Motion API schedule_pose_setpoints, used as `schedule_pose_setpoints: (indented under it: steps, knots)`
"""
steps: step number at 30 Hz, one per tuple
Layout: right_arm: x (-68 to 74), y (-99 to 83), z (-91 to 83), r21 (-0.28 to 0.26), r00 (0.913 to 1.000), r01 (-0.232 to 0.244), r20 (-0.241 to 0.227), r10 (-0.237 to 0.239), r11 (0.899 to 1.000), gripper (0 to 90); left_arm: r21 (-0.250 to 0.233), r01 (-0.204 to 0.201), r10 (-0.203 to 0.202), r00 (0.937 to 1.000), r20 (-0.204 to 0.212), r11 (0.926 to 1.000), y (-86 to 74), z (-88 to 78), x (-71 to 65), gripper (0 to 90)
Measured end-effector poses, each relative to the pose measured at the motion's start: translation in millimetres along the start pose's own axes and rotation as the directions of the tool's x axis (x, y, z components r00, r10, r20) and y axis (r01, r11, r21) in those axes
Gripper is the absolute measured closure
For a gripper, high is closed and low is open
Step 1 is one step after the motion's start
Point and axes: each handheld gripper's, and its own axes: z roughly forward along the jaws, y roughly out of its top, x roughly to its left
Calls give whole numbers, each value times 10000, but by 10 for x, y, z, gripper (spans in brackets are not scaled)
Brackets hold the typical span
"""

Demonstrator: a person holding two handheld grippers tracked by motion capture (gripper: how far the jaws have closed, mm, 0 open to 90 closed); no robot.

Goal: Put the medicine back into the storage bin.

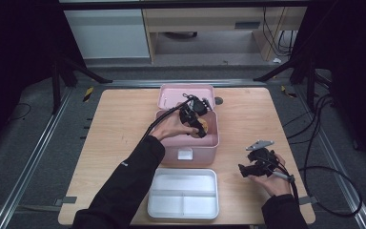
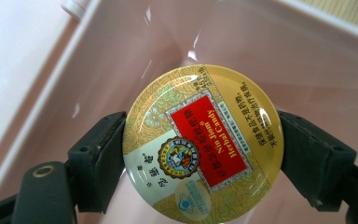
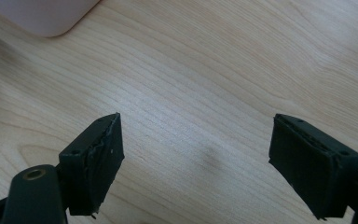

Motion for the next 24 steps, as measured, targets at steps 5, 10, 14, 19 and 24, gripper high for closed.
schedule_pose_setpoints:
  steps: [5, 10, 14, 19, 24]
  knots:
    - [1, 0, 3, -14, 10000, 5, -22, -5, 10000, 170, -192, 324, -316, 9988, 376, 9993, -47, 49, 36, 200]
    - [9, 4, 14, 68, 10000, -27, -65, 27, 10000, 140, 40, 254, -254, 9997, -15, 9997, -100, 91, 61, 193]
    - [11, 9, 16, 63, 10000, -15, -42, 15, 10000, 135, -38, 299, -299, 9996, -20, 9995, -110, 57, 76, 177]
    - [13, 11, 12, 72, 10000, 2, -50, -2, 10000, 133, -102, 336, -337, 9994, -85, 9994, -119, 9, 74, 167]
    - [18, 17, -2, 4, 10000, 3, -29, -3, 10000, 137, -485, 252, -260, 9995, -162, 9985, -138, -151, 36, 181]
